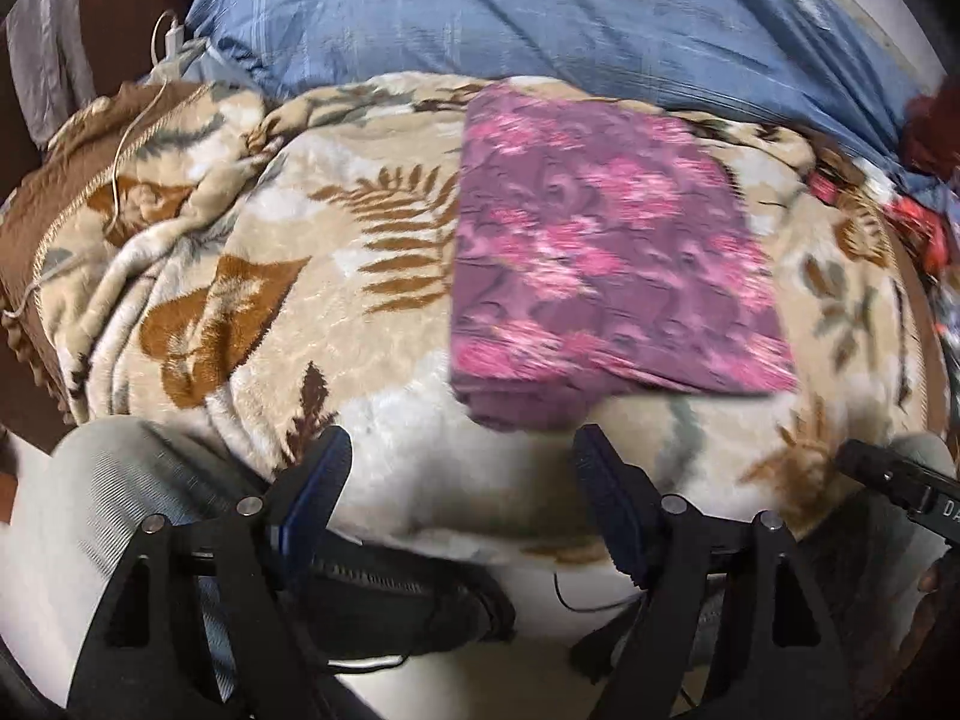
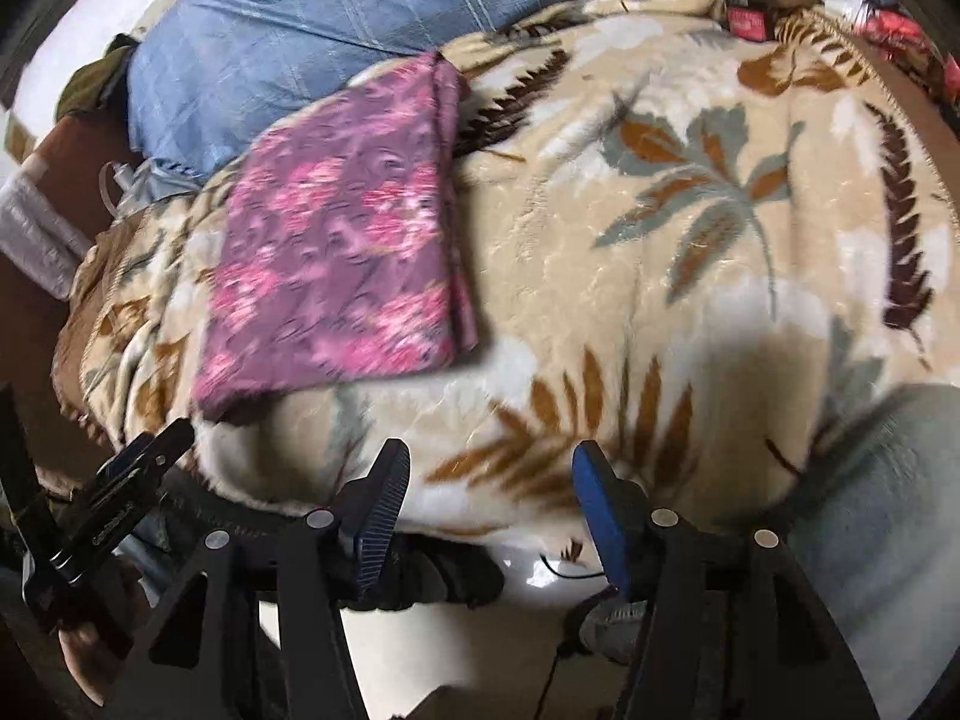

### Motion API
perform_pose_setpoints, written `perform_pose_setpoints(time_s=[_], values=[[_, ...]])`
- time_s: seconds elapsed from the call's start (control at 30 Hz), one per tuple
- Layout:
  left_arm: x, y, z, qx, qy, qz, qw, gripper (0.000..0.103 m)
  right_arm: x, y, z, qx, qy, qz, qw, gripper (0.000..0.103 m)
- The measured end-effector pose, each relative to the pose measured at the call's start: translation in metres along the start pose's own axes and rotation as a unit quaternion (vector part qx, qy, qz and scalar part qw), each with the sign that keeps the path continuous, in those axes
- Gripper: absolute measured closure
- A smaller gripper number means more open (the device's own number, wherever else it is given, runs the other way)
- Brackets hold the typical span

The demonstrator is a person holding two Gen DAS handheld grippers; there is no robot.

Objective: Fold small clothes

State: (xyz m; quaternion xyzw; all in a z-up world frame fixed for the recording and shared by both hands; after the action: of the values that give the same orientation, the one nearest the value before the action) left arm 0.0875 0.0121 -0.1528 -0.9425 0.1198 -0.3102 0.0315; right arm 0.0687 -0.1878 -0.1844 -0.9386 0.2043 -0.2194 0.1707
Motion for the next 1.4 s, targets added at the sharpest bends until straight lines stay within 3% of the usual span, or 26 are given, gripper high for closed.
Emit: perform_pose_setpoints(time_s=[0.27, 0.67, 0.9, 1.4], values=[[0.015, 0.013, -0.063, 0.016, 0.024, 0.030, 0.9991, 0.027, -0.010, -0.027, -0.064, 0.005, 0.042, -0.037, 0.998, 0.043], [0.030, -0.002, -0.134, 0.005, 0.079, -0.006, 0.9969, 0.027, -0.001, -0.073, -0.119, -0.005, 0.105, -0.088, 0.991, 0.040], [0.034, -0.009, -0.155, 0.002, 0.106, -0.024, 0.9941, 0.026, -0.005, -0.083, -0.146, -0.010, 0.140, -0.099, 0.985, 0.039], [0.027, 0.000, -0.168, -0.003, 0.114, -0.019, 0.9933, 0.026, -0.014, -0.098, -0.178, -0.004, 0.178, -0.115, 0.977, 0.036]])
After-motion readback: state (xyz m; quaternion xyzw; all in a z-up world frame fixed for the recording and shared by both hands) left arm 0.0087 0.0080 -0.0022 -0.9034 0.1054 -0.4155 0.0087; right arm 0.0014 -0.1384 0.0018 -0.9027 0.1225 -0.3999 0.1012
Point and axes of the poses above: each gripper's, at about its wrist camera, not at the fingertips, and z roughly the way its jaws point, y to its right, x to its top, the point moved 10 cm from there along z, roughly the way its jaws point, and after that the axes turned 13 degrees about z, right-handed, at the moved point
